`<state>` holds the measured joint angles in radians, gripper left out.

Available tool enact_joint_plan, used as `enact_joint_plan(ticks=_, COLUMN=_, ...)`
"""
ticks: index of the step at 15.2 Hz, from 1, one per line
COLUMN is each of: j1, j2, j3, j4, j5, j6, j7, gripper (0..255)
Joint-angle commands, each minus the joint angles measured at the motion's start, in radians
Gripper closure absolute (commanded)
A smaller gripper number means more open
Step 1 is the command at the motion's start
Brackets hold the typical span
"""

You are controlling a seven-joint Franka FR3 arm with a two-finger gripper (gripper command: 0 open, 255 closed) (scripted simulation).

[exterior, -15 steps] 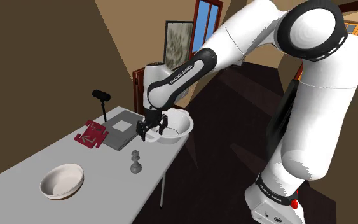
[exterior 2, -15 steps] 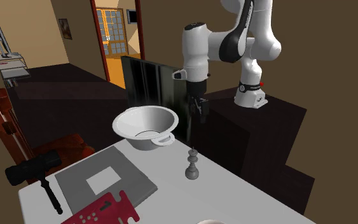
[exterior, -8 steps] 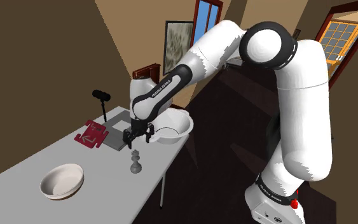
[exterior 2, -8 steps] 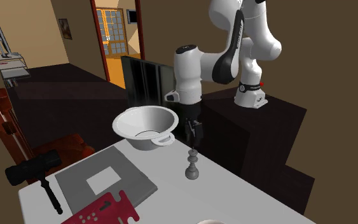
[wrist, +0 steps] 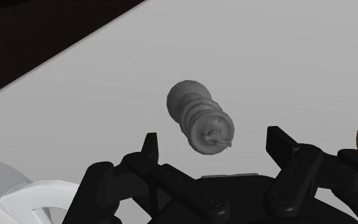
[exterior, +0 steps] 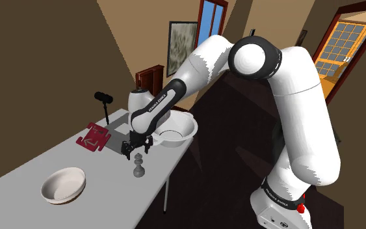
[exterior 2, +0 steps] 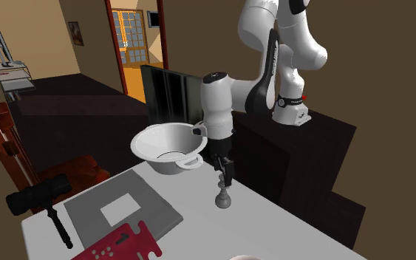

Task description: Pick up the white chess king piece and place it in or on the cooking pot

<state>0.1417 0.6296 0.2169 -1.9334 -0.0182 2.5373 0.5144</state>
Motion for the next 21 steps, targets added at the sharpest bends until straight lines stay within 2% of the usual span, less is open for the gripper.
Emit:
enact_joint_plan(ticks=1, j1=0.004, j2=0.021, j3=-0.003, j4=0.007, j5=-0.003, j6=0.014, j7=0.001, gripper=0)
enact_joint_plan(ticks=9, j1=0.003, j2=0.021, j3=-0.003, j4=0.007, j5=-0.003, j6=0.014, j7=0.001, gripper=0)
enact_joint_plan(ticks=10, j1=0.003, j2=0.021, j3=-0.003, j4=0.007, j5=-0.003, j6=0.014, j7=0.001, gripper=255)
enact_joint_plan(ticks=21, j1=0.000, j2=-0.002, j3=0.000, j4=0.001, j5=0.000, j6=-0.003, j7=0.001, gripper=255)
